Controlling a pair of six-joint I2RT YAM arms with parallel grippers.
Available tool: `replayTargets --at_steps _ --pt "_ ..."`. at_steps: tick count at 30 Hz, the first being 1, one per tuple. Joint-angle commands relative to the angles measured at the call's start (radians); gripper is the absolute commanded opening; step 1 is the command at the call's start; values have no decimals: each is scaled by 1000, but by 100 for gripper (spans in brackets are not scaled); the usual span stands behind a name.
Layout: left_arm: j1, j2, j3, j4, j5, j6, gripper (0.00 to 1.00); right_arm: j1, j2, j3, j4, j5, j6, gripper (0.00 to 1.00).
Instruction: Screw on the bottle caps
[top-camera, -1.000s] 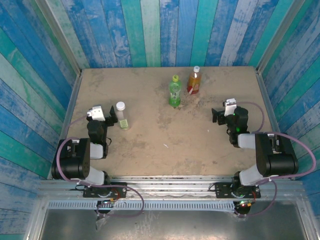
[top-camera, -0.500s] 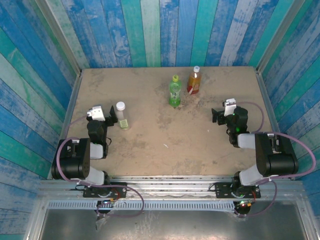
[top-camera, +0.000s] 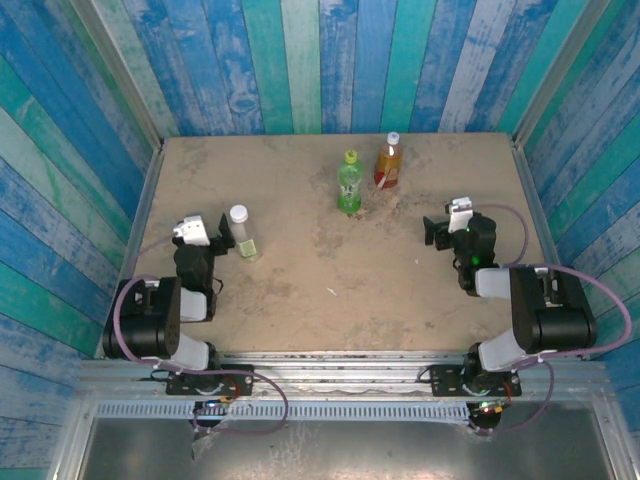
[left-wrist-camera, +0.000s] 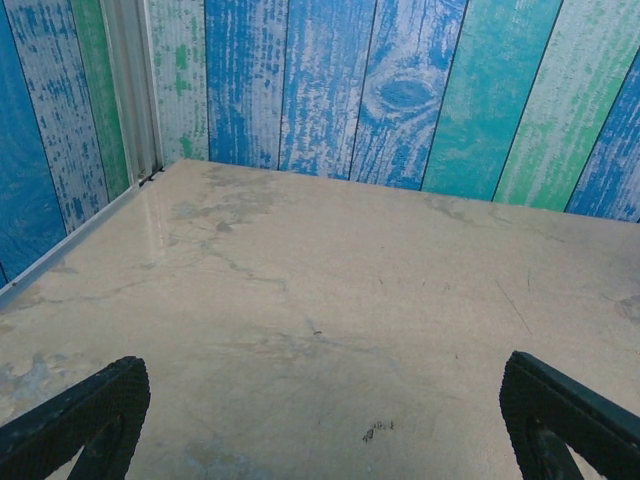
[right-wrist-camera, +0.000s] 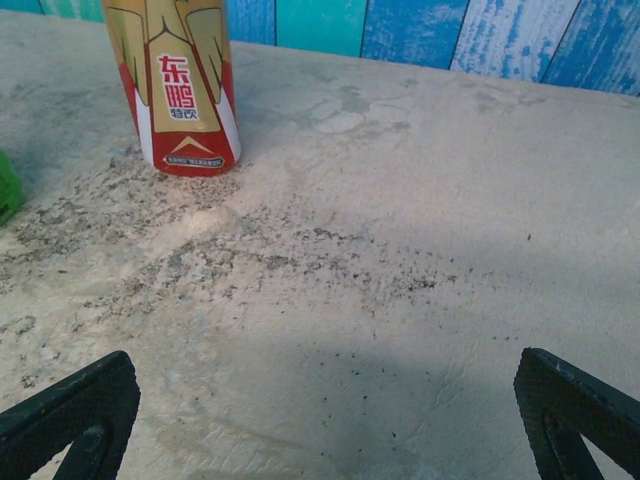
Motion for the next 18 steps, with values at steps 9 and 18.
replayTargets --at_steps 9,18 --pt "-4 19 3 29 -8 6 94 4 2 14 4 -17 -14 100" --pt "-4 19 3 30 -8 5 94 3 5 20 -5 -8 -10 100"
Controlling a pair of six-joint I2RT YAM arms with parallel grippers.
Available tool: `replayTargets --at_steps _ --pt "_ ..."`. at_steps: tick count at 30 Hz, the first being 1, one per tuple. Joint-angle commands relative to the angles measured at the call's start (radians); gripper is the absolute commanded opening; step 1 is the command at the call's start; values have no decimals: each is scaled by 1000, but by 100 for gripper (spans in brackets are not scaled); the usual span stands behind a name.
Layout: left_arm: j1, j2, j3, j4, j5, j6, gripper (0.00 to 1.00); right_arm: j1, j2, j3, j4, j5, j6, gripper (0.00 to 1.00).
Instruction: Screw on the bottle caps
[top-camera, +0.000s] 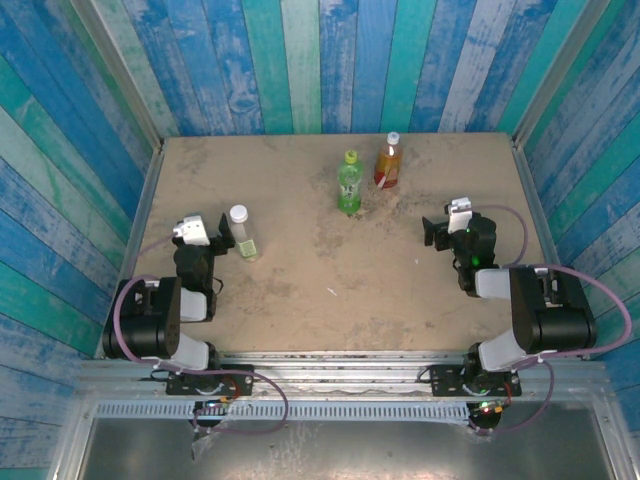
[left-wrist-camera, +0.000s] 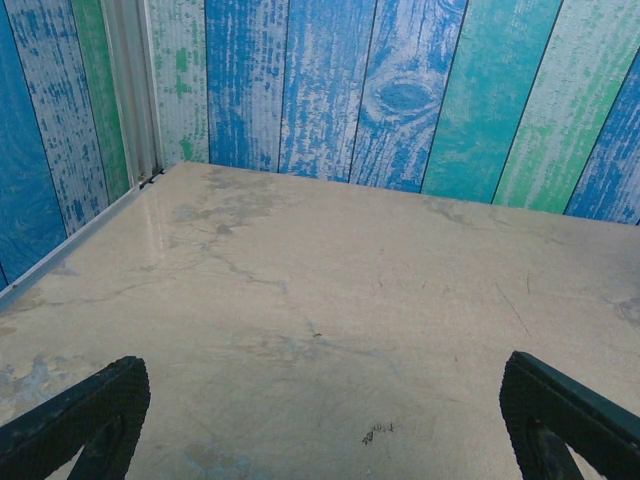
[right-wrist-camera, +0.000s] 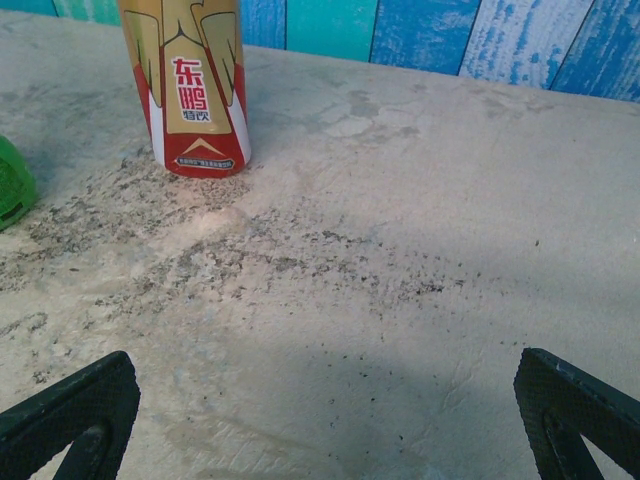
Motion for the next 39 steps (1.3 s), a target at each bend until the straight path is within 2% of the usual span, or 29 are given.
replayTargets --at_steps 1,39 --pt "-4 19 3 24 -8 5 94 3 5 23 -14 11 -1 100" --pt "-4 15 -14 55 -18 2 94 3 5 28 -24 38 11 100"
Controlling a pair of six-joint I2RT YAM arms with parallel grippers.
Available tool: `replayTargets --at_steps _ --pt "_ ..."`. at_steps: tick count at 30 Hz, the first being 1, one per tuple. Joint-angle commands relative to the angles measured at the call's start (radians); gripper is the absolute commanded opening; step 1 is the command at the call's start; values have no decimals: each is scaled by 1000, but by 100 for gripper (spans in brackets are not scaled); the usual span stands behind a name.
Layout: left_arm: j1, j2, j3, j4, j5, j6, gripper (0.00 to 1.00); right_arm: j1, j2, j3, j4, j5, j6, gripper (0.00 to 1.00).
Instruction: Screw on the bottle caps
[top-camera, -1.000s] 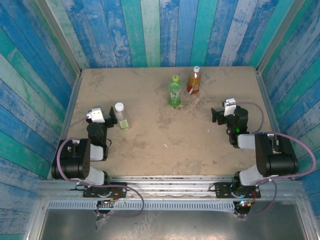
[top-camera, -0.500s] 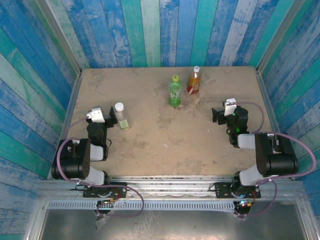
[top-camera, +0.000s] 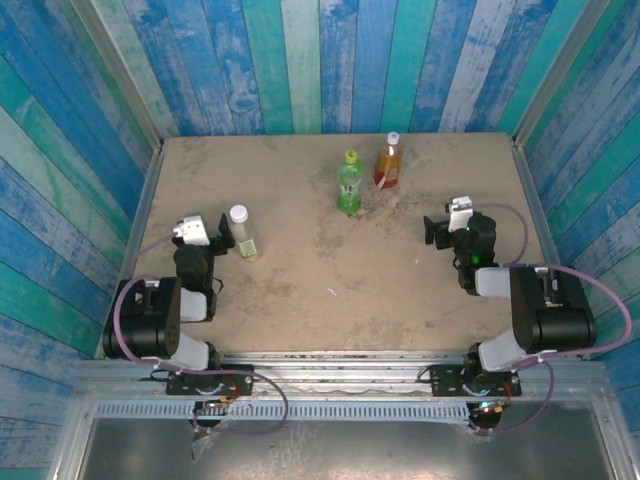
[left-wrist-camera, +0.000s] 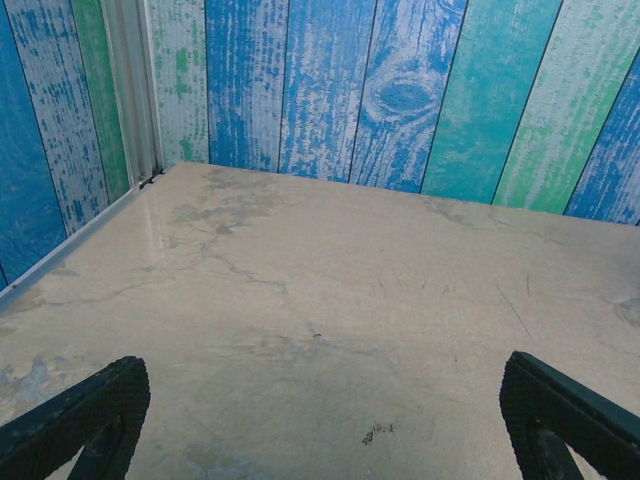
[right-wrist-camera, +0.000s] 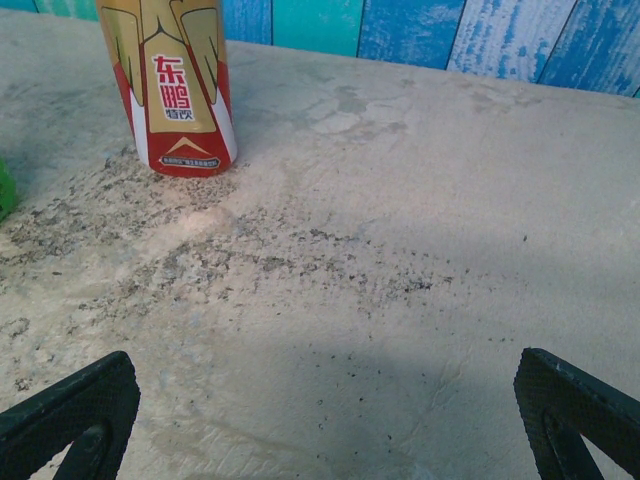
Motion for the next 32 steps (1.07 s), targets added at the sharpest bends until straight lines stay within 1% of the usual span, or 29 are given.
replayTargets --at_steps 1,7,11,15,19,24,28,32 --pt "-4 16 -24 66 -22 2 94 3 2 8 6 13 5 100" --pt "-5 15 -45 109 -22 3 94 3 -26 -75 128 -8 -4 100" --pt "-3 16 -15 52 -20 3 94 4 -9 -32 68 -5 -2 100" --pt "-3 18 -9 41 -22 2 94 4 6 13 1 9 3 100" --pt "-4 17 1 20 -29 -3 94 4 4 12 3 8 4 100" --pt "-3 15 -36 92 -37 -6 94 4 4 8 8 13 5 100" --pt "-3 15 -17 55 -27 -3 94 3 15 27 -15 37 15 100" --pt "-3 16 -20 61 -29 -3 94 5 7 19 -9 41 15 100"
